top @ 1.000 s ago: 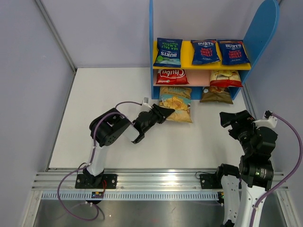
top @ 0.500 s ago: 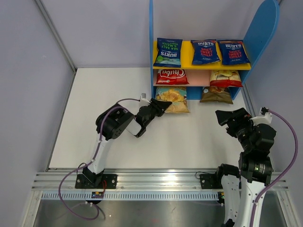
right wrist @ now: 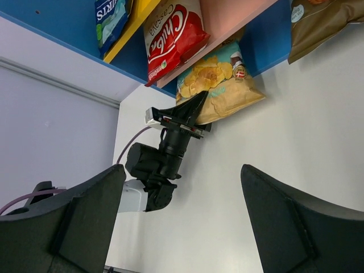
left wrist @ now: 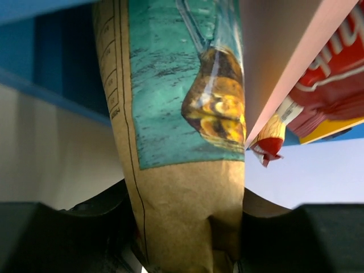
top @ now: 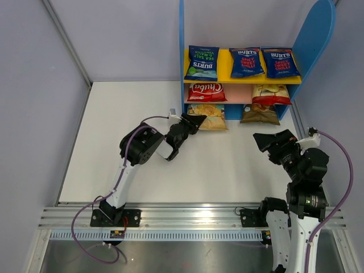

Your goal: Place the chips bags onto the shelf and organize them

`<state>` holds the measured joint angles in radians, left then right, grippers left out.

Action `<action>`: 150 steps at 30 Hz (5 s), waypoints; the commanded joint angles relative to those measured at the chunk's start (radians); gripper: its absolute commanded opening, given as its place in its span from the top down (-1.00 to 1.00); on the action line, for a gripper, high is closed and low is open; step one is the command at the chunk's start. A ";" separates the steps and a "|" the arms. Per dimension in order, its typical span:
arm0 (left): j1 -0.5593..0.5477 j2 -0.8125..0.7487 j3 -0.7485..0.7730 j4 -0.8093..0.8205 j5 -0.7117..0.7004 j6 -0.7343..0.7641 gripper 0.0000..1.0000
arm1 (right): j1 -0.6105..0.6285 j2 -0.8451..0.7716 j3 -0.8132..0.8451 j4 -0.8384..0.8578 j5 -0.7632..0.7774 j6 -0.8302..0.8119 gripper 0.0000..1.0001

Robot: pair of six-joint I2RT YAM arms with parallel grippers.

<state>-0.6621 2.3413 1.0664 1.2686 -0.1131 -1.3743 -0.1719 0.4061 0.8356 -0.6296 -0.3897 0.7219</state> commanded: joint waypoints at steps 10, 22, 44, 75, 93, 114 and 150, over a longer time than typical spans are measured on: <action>0.019 0.035 0.125 0.126 -0.114 0.027 0.24 | 0.054 -0.016 -0.038 0.074 -0.066 0.045 -0.82; 0.024 0.104 0.251 0.045 -0.137 0.073 0.27 | 0.106 -0.030 0.000 0.059 -0.112 0.067 -0.83; 0.035 0.024 0.198 -0.155 -0.135 0.139 -0.50 | 0.130 -0.046 0.011 0.057 -0.161 0.106 -0.83; 0.009 -0.286 -0.121 -0.400 -0.266 0.165 -0.98 | 0.129 -0.046 0.007 0.068 -0.184 0.106 -0.84; -0.007 -0.922 -0.430 -0.855 -0.332 0.480 -0.98 | 0.129 0.022 0.013 -0.082 0.146 -0.262 -0.88; -0.005 -1.764 -0.100 -2.126 -0.468 0.937 -0.98 | 0.166 0.135 0.204 -0.261 0.267 -0.378 -0.99; 0.160 -2.018 -0.324 -1.905 -0.243 1.198 -0.98 | 0.295 -0.072 0.119 -0.124 0.413 -0.601 -0.99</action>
<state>-0.5152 0.3168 0.7364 -0.6903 -0.4084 -0.1986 0.1135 0.3370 0.9524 -0.8196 0.0250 0.1242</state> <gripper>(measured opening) 0.988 0.993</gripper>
